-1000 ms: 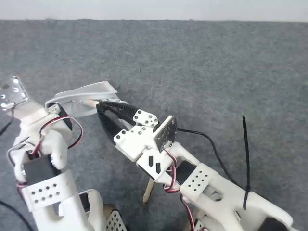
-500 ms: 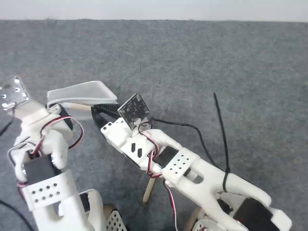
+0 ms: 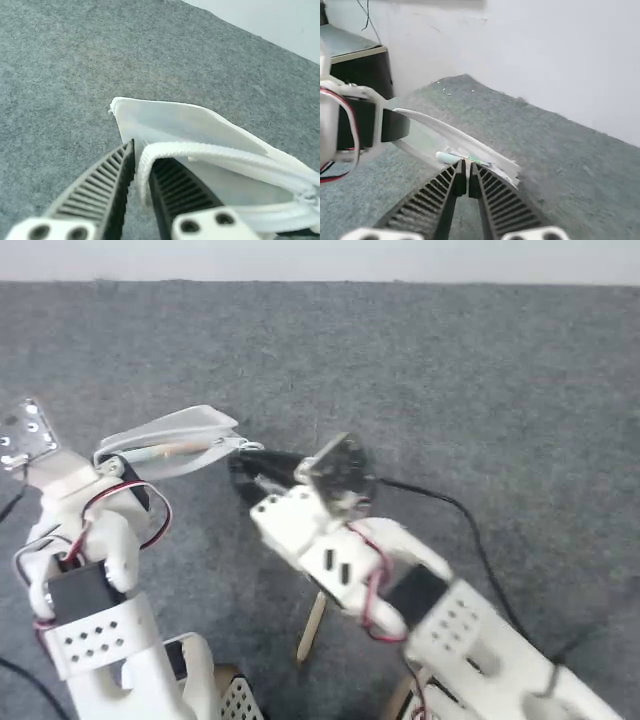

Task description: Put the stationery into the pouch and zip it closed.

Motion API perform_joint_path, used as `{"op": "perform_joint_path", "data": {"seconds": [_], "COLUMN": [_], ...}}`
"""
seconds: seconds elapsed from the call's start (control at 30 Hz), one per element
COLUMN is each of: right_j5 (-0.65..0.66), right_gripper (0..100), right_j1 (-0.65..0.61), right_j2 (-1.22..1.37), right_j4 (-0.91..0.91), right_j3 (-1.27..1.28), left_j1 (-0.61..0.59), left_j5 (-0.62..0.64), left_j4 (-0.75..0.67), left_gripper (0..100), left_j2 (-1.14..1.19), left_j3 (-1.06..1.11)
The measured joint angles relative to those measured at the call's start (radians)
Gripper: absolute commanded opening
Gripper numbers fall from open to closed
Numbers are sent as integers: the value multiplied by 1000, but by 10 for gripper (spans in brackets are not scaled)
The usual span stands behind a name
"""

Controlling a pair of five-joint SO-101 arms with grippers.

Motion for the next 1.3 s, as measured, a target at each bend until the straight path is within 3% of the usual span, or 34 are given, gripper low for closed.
{"op": "perform_joint_path", "data": {"seconds": [0.2,0.47,0.67,0.8,1.03,1.3], "right_j5": [0,0,0,-8,-222,-353], "right_gripper": [10,10,10,11,142,117], "right_j1": [37,43,46,112,187,189], "right_j2": [-97,-97,8,126,428,764], "right_j4": [232,365,416,482,766,876], "right_j3": [-60,-63,-63,-133,-411,-574], "left_j1": [0,0,0,0,0,0], "left_j5": [0,0,0,0,0,0], "left_j4": [0,0,0,0,0,0], "left_gripper": [12,12,12,12,12,12], "left_j2": [0,0,0,0,0,0], "left_j3": [0,0,0,0,0,0]}}
